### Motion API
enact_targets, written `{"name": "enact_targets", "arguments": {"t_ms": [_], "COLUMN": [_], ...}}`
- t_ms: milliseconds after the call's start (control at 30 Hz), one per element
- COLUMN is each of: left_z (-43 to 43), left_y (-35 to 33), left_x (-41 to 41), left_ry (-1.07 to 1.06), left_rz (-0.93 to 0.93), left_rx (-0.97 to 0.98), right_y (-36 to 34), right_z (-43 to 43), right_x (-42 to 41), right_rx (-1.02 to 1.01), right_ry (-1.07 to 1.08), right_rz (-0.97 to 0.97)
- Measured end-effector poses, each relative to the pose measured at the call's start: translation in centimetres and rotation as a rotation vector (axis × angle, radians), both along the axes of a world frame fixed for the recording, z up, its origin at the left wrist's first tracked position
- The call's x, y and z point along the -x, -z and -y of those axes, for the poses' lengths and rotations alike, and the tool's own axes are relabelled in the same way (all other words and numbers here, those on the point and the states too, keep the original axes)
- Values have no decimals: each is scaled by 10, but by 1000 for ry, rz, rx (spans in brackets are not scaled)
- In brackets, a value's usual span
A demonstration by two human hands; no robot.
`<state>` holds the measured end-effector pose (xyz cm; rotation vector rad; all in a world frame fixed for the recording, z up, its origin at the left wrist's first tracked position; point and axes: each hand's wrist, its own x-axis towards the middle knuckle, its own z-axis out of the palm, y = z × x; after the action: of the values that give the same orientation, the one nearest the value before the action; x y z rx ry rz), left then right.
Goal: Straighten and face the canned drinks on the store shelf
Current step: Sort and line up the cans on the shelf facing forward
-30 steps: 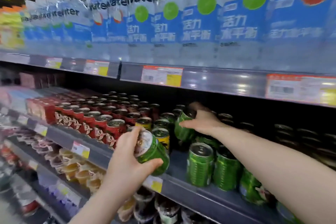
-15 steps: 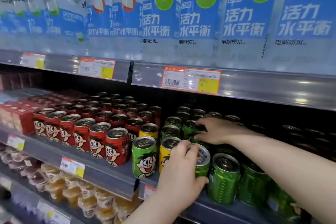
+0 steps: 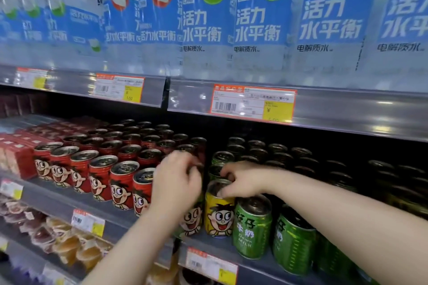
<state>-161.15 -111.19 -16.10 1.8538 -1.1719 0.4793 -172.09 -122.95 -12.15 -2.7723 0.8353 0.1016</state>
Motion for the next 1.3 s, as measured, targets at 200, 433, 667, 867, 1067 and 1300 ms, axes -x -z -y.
{"name": "enact_targets", "arguments": {"t_ms": [200,433,667,867,1067,1300], "left_z": [26,45,45,31,31,68], "left_y": [-32,-33,-22,-50,-54,-23], "left_x": [-32,-36,-49,-29,27,88], "left_ry": [-128,-154,-69,54,383,590], "left_rz": [-96,-50,-147,-323,-594,-657], "left_rx": [-784,-913,-606,51,363,95], "right_y": [8,16,8,-26,-44,-41], "right_z": [-5,-14,-25,-20,-20,8], "right_x": [2,12,15,34,109,234], "right_rx": [-37,-128,-66,-95,-46,-38], "right_ry": [24,44,116,183,312,582], "right_rz": [33,66,285,652,755,908]}}
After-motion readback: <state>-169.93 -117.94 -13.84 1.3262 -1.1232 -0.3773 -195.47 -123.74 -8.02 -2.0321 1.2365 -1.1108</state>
